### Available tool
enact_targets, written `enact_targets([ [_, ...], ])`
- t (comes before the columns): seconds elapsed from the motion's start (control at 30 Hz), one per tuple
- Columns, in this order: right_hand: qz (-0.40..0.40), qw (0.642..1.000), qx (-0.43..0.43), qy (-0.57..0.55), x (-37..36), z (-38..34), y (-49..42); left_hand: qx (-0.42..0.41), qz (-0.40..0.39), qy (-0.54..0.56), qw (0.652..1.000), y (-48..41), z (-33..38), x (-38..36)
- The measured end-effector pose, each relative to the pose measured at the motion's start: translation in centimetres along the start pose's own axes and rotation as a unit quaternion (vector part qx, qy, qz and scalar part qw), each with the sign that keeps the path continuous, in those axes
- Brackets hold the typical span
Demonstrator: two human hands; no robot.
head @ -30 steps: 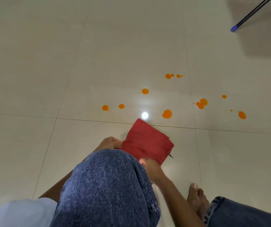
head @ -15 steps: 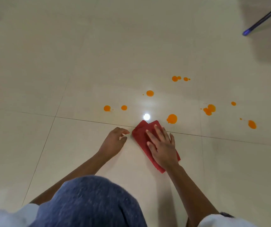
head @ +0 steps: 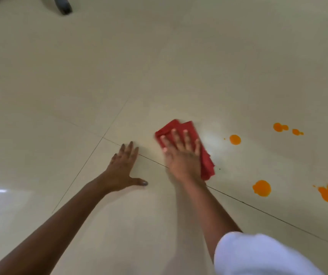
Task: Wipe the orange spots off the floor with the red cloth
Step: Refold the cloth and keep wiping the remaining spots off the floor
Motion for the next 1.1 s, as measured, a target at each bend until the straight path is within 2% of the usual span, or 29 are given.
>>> enact_targets([
  [0.1, 0.039, 0.988, -0.146, 0.000, 0.5, 4.6, 2.6, -0.007, -0.024, -0.059, 0.998, 0.3, 0.9, -1.8],
  [0.17, 0.086, 0.978, -0.189, -0.020, 1.0, 3.0, 7.4, 0.010, -0.018, -0.078, 0.997, 0.2, 1.3, -1.9],
  [0.27, 0.042, 0.996, -0.066, -0.039, -0.6, -3.1, 10.0, 0.023, -0.018, -0.097, 0.995, 0.2, 1.5, -1.5],
  [0.33, 0.036, 0.998, 0.047, -0.034, -0.4, -4.7, 5.0, 0.022, -0.014, -0.090, 0.996, 0.3, 1.3, -1.5],
  [0.4, 0.004, 0.996, 0.083, 0.004, -0.2, -2.9, -1.2, 0.018, -0.008, -0.083, 0.996, 0.4, 1.1, -1.4],
  [0.5, 0.005, 0.997, -0.076, -0.001, 0.6, 4.2, -4.8, 0.014, 0.008, -0.061, 0.998, 0.6, 0.9, -1.6],
  [0.57, 0.077, 0.983, -0.165, -0.009, 1.0, 5.3, -0.9, 0.009, 0.005, -0.036, 0.999, 0.6, 0.8, -1.5],
  [0.6, 0.099, 0.980, -0.171, -0.008, 1.1, 3.8, 2.1, 0.006, 0.005, -0.028, 1.000, 0.6, 0.7, -1.5],
  [0.7, 0.052, 0.997, -0.046, -0.041, -0.7, -3.5, 6.8, -0.003, 0.013, 0.004, 1.000, 0.4, 0.6, -1.4],
  [0.77, 0.035, 0.996, 0.068, -0.048, -1.1, -6.4, 2.5, -0.008, 0.015, 0.030, 0.999, 0.5, 0.9, -1.2],
  [0.83, 0.008, 0.992, 0.120, -0.020, -0.6, -6.3, -4.2, 0.007, 0.037, 0.065, 0.997, 0.3, 0.5, -0.8],
  [0.87, -0.006, 0.995, 0.097, -0.007, -0.7, -4.7, -7.1, 0.019, 0.050, 0.085, 0.995, 0.0, 0.1, -0.5],
  [0.93, -0.020, 0.999, -0.028, -0.010, 0.1, 0.2, -9.7, 0.030, 0.052, 0.073, 0.996, -0.5, -0.5, 0.3],
  [1.0, 0.038, 0.991, -0.129, -0.020, 0.9, 3.6, -7.0, 0.029, 0.025, 0.034, 0.999, -0.8, -0.3, 0.2],
  [1.07, 0.101, 0.984, -0.147, -0.010, 1.1, 2.1, -2.0, 0.045, 0.017, 0.017, 0.999, -1.2, -0.5, -0.1],
  [1.1, 0.092, 0.989, -0.115, -0.016, 0.5, -0.1, 0.4, 0.051, 0.019, 0.009, 0.998, -1.3, -0.4, -0.2],
])
Point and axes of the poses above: each hand's wrist, its own y-axis away from the middle knuckle, its own x-axis out of the back of the hand, z = x × y, the point moved 5 cm from there along -y, towards the middle knuckle, and after that the axes turned 4 degrees about z, right-handed, at the moved point
